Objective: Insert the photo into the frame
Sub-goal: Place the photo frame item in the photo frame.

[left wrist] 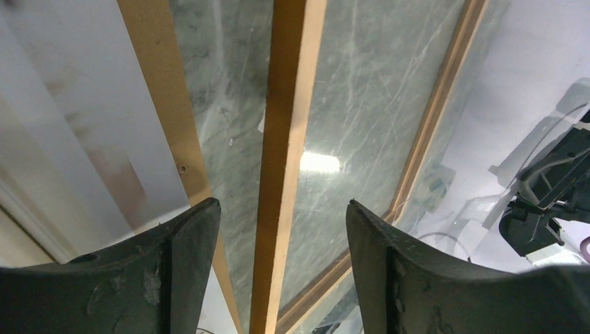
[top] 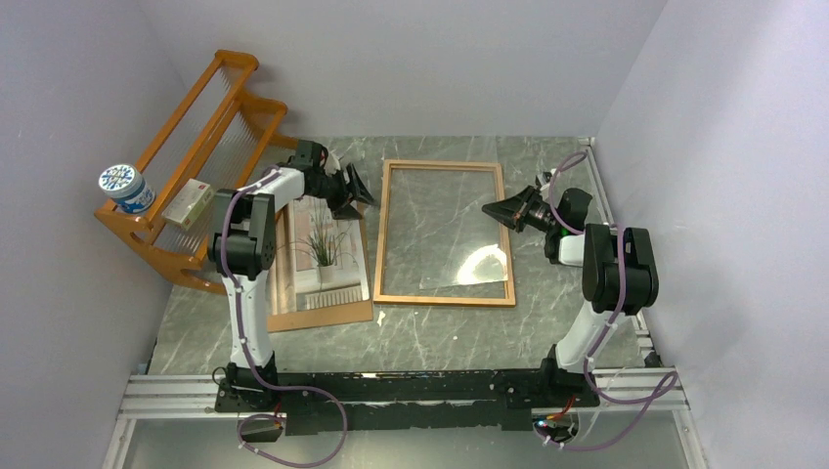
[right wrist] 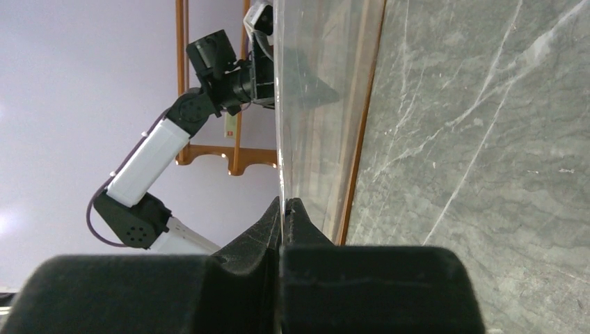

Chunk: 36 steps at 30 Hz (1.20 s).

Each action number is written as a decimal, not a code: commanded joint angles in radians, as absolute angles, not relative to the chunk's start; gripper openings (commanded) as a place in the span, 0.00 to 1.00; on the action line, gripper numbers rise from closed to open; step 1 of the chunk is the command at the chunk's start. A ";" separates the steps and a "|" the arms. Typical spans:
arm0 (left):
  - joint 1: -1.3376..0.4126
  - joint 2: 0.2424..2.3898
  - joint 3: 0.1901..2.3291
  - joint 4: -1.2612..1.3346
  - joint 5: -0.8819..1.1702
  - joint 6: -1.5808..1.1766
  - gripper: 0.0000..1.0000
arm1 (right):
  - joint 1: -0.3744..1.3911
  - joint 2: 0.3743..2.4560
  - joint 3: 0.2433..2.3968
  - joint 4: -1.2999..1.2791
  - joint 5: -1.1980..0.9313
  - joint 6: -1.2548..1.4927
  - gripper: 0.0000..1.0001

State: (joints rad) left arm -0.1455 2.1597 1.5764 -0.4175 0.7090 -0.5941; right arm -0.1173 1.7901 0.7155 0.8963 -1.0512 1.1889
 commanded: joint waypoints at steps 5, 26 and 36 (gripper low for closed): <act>-0.170 2.204 1.623 -0.415 0.729 -0.576 0.66 | -0.114 1.869 0.700 1.187 -1.111 1.320 0.00; -0.208 2.270 1.678 -0.501 0.656 -0.545 0.61 | -0.107 1.862 0.798 0.704 -1.094 0.980 0.00; -0.213 2.281 1.691 -0.525 0.629 -0.539 0.55 | -0.106 1.842 0.855 0.469 -1.054 0.827 0.19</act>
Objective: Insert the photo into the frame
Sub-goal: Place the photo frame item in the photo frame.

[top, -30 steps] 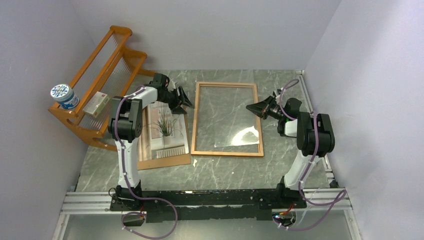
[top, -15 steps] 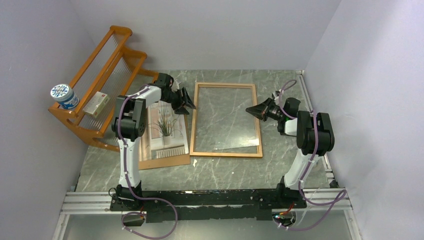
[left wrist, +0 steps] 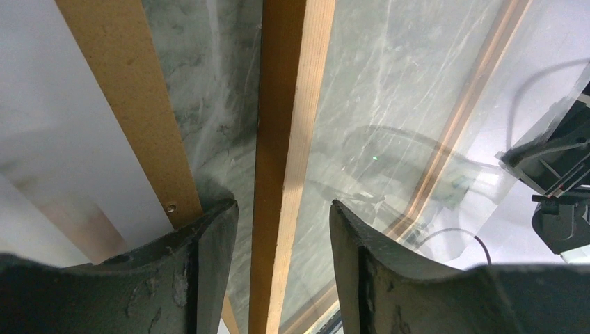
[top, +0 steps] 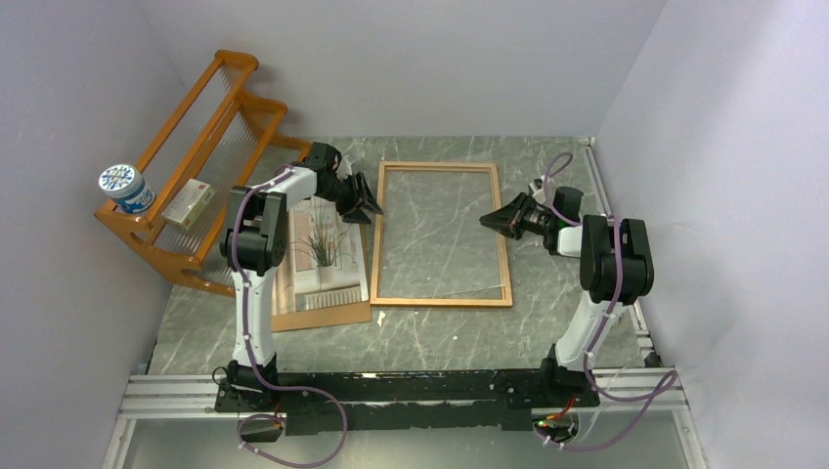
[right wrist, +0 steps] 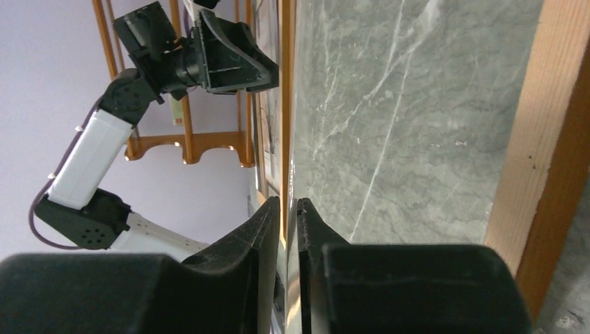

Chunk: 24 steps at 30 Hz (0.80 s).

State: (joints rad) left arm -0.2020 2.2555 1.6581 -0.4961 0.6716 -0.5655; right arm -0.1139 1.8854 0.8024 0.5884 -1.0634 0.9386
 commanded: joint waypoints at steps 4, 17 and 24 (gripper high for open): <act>-0.213 2.280 1.693 -0.534 0.614 -0.536 0.54 | -0.105 1.832 0.882 0.358 -1.029 0.762 0.26; -0.213 2.286 1.703 -0.557 0.595 -0.529 0.53 | -0.094 1.807 0.908 0.237 -0.946 0.714 0.60; -0.212 2.270 1.741 -0.633 0.570 -0.520 0.55 | -0.093 1.764 0.951 0.036 -0.836 0.633 0.88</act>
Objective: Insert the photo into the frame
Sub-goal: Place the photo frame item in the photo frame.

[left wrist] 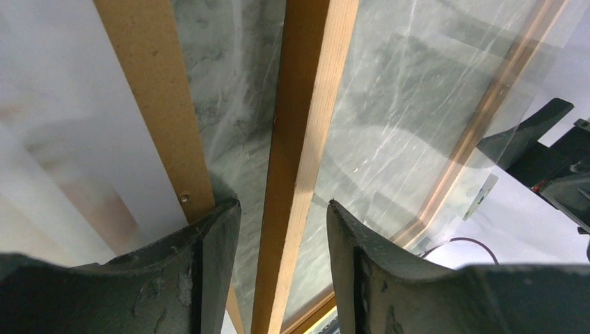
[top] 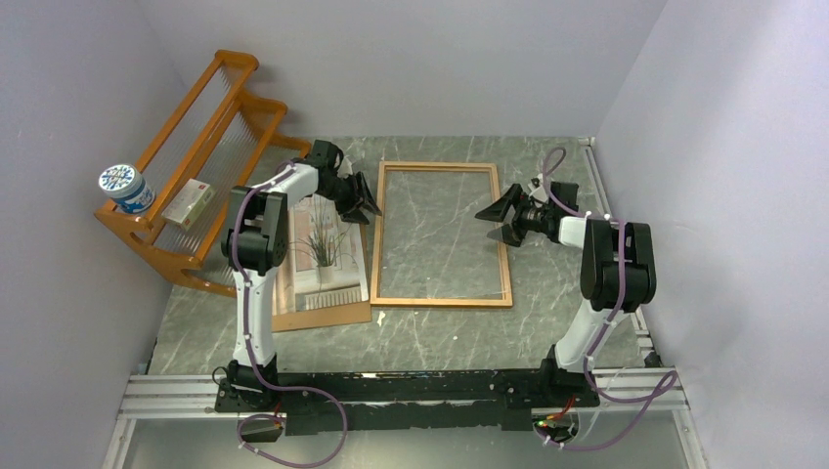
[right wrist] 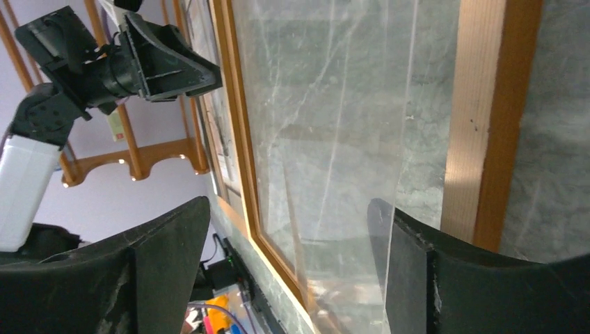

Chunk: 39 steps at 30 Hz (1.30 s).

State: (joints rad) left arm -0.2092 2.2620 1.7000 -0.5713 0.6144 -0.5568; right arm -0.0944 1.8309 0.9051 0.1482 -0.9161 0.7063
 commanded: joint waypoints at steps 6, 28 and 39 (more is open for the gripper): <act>-0.212 2.252 1.761 -0.670 0.562 -0.505 0.57 | -0.092 1.758 0.971 0.003 -0.818 0.610 0.99; -0.212 2.317 1.756 -0.652 0.619 -0.493 0.43 | -0.079 1.839 0.907 0.274 -1.016 0.744 0.55; -0.212 2.316 1.746 -0.658 0.577 -0.491 0.36 | -0.079 1.831 0.888 0.451 -1.087 0.885 0.06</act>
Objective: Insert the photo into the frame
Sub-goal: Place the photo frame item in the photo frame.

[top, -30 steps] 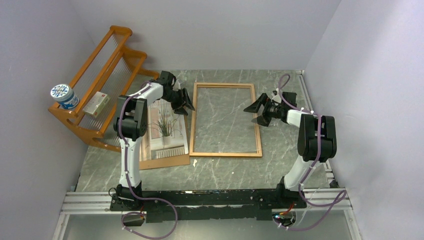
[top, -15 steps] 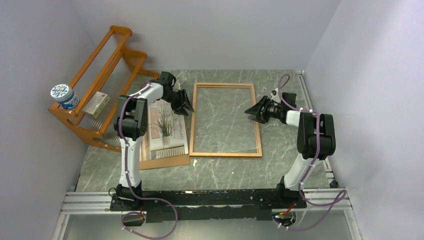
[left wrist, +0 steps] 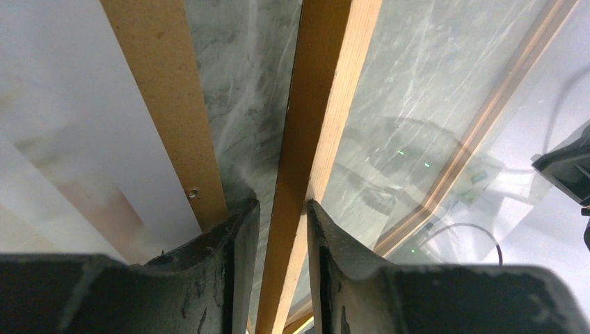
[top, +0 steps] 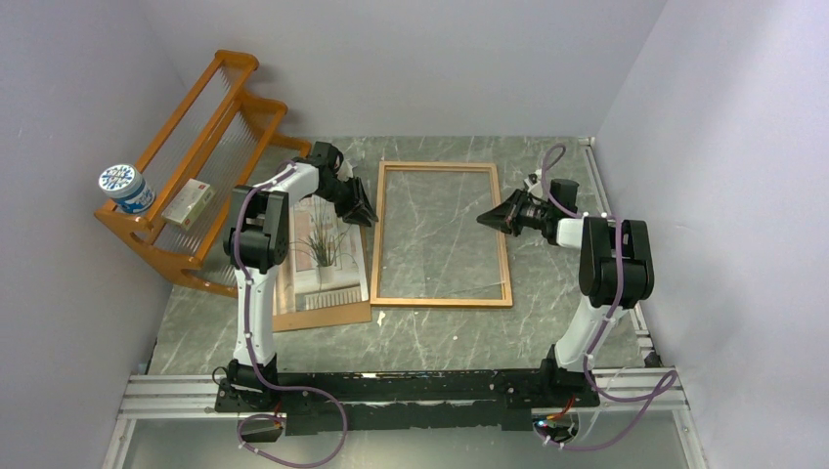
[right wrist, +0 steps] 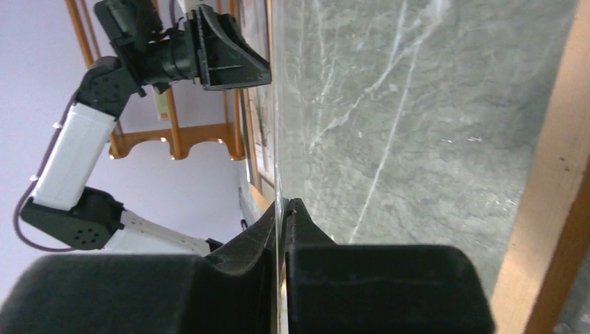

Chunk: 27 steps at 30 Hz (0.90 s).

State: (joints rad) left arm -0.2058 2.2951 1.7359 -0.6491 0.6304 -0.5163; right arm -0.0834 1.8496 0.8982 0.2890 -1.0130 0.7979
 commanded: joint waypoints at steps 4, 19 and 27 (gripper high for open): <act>-0.212 2.312 1.740 -0.655 0.571 -0.492 0.36 | -0.079 1.819 0.863 0.620 -1.129 1.021 0.02; -0.212 2.299 1.731 -0.646 0.550 -0.502 0.35 | -0.058 1.837 0.839 0.894 -1.168 1.206 0.02; -0.212 2.295 1.721 -0.639 0.545 -0.509 0.35 | -0.043 1.820 0.925 0.471 -1.092 0.888 0.01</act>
State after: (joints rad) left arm -0.2054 2.2951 1.7359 -0.6483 0.6266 -0.5182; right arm -0.0490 1.8530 0.8829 0.6010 -1.1240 1.0290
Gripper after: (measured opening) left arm 0.355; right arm 0.025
